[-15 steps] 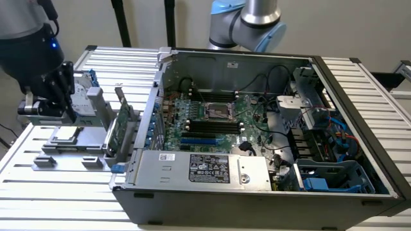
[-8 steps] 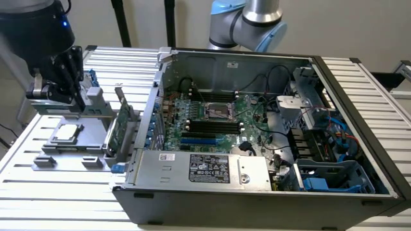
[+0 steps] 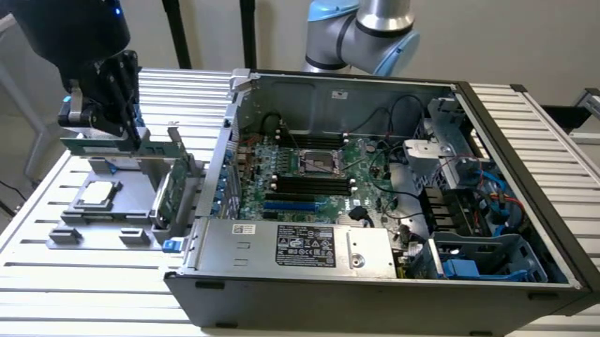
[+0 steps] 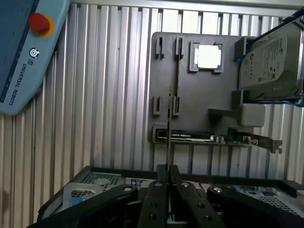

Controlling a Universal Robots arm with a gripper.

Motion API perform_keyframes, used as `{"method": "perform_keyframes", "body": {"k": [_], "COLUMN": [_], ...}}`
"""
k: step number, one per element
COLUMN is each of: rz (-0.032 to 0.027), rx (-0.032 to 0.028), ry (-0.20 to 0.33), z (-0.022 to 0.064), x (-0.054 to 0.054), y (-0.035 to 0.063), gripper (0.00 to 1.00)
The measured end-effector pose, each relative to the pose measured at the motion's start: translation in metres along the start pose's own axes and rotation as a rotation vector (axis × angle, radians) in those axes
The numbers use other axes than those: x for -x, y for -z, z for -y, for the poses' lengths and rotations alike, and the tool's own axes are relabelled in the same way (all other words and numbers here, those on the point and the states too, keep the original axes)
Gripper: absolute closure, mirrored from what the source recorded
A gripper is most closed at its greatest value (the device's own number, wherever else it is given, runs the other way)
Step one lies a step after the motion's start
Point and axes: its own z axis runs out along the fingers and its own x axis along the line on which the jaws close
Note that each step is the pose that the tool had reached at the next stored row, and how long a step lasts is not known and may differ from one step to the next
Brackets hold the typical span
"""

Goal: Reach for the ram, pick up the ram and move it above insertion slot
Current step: 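Pick up the ram and move it above insertion slot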

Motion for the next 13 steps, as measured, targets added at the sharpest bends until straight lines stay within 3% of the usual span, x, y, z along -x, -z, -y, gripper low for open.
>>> {"method": "perform_keyframes", "body": {"k": [8,13], "rz": [0.0146,0.0280], "rx": [-0.0008,-0.0015], "ry": [0.000,0.001], "z": [0.0294,0.0490], "x": [0.001,0.001], "y": [0.0025,0.0034], "gripper": [0.87,0.87]}}
